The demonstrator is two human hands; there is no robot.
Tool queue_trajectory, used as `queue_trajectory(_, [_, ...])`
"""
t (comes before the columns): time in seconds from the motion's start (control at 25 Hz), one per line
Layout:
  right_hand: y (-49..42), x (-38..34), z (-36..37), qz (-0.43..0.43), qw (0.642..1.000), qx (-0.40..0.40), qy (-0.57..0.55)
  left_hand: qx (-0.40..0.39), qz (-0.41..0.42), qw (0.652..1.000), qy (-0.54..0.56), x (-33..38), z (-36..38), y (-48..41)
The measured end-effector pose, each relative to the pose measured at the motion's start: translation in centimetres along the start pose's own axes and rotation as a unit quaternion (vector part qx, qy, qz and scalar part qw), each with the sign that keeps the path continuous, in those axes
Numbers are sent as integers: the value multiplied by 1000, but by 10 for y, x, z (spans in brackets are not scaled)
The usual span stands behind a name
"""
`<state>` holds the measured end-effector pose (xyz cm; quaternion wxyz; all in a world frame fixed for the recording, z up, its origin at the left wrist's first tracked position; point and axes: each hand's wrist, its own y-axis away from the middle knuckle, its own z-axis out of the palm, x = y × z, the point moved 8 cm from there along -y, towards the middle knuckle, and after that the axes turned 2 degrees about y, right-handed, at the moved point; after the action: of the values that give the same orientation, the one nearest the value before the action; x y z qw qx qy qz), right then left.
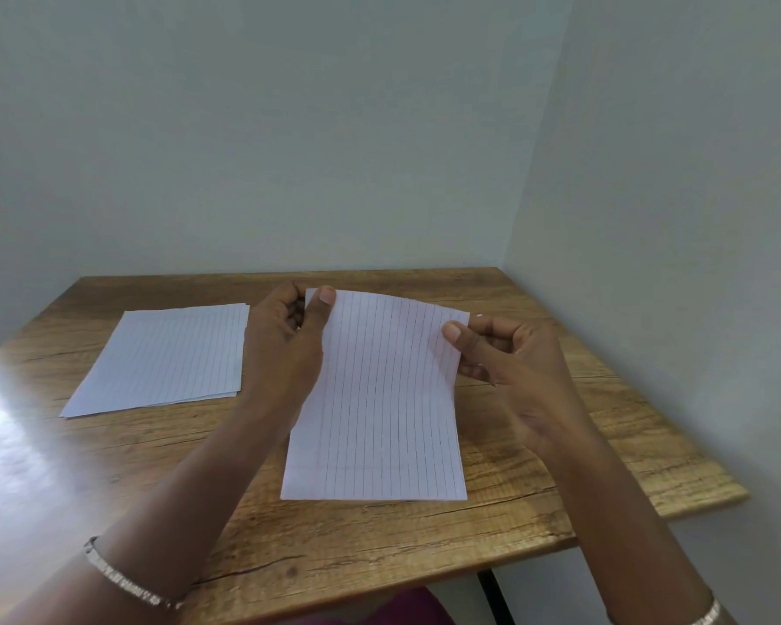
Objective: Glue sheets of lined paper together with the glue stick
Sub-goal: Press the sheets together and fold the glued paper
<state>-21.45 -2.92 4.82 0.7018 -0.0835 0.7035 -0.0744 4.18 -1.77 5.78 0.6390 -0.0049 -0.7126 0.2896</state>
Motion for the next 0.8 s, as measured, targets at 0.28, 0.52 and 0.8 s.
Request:
queue_trajectory(0.28, [-2,4,4,0,999,12,50,5,-30,999,22,-10,-1,-2])
queue_trajectory(0.52, [-2,-6,18,-33,983,-15,179,-42,225,938,-261,33,15,9])
queue_trajectory(0.8, [5,-2,42,-1,979,-138,149,-105,263,931,-232,38,29,17])
